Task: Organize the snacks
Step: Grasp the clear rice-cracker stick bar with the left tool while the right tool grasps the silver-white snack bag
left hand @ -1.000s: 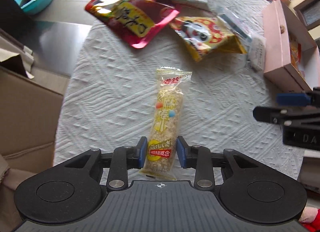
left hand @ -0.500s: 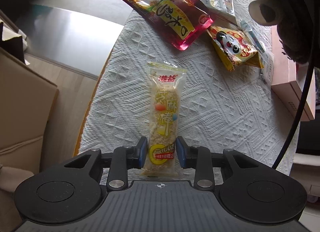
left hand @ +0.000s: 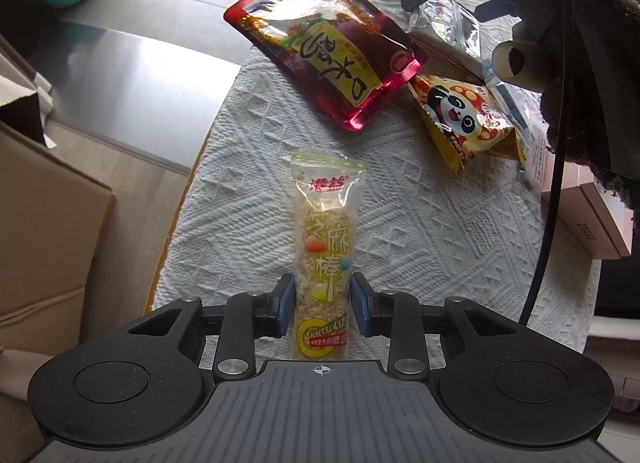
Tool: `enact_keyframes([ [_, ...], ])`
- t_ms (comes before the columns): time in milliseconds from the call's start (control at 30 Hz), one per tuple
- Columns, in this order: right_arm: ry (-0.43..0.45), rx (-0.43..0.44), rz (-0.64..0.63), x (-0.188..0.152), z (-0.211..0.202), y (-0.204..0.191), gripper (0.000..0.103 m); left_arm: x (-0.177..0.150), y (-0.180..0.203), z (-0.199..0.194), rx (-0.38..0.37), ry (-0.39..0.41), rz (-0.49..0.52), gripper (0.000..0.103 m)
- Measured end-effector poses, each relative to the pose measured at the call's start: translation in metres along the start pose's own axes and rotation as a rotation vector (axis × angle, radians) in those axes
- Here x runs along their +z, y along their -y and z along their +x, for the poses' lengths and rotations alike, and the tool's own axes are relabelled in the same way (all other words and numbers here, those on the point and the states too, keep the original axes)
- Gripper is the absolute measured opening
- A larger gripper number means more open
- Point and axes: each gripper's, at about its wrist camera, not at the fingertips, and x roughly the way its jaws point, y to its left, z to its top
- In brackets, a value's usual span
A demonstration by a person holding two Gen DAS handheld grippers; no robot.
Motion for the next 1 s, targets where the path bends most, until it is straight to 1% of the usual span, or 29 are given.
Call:
enact_keyframes([
  [67, 0.011, 0.006, 0.013, -0.005, -0.003, 0.007, 0.075, 0.001, 0.005, 0.001, 0.01, 0.0, 0.018, 0.037],
  [167, 0.003, 0.097, 0.075, -0.01, -0.002, 0.026, 0.075, 0.004, 0.012, 0.002, 0.02, 0.005, 0.029, 0.037],
  [300, 0.08, 0.196, 0.125, -0.015, -0.025, 0.049, 0.075, 0.006, 0.016, 0.001, 0.009, 0.022, 0.008, 0.037],
  [333, 0.087, 0.206, 0.131, -0.014, -0.028, 0.052, 0.075, 0.007, 0.016, 0.002, 0.006, 0.027, 0.003, 0.037],
  [400, 0.063, 0.199, 0.145, -0.016, -0.026, 0.058, 0.075, 0.008, 0.013, 0.002, 0.004, 0.032, -0.004, 0.037],
  [467, 0.005, 0.189, 0.174, -0.014, -0.01, 0.06, 0.075, 0.009, 0.013, 0.003, 0.003, 0.032, -0.002, 0.037],
  [533, -0.058, 0.2, 0.217, -0.014, 0.005, 0.058, 0.075, 0.009, 0.013, 0.005, 0.004, 0.03, 0.004, 0.037],
  [600, -0.063, 0.241, 0.258, -0.012, 0.01, 0.054, 0.076, 0.009, 0.012, 0.004, 0.006, 0.028, 0.008, 0.037],
  [667, -0.092, 0.236, 0.25, -0.007, 0.016, 0.043, 0.078, 0.009, 0.013, 0.003, 0.011, 0.025, 0.015, 0.037],
  [700, -0.106, 0.222, 0.23, -0.005, 0.02, 0.037, 0.081, 0.009, 0.013, 0.003, 0.012, 0.025, 0.015, 0.037],
  [767, -0.108, 0.176, 0.173, -0.003, 0.021, 0.025, 0.081, 0.009, 0.012, 0.004, 0.012, 0.025, 0.014, 0.037],
  [800, -0.101, 0.169, 0.155, -0.002, 0.019, 0.021, 0.077, 0.009, 0.012, 0.004, 0.012, 0.026, 0.013, 0.037],
  [1000, -0.067, 0.176, 0.086, -0.007, -0.005, 0.018, 0.077, 0.007, 0.017, 0.004, 0.024, 0.032, 0.017, 0.037],
])
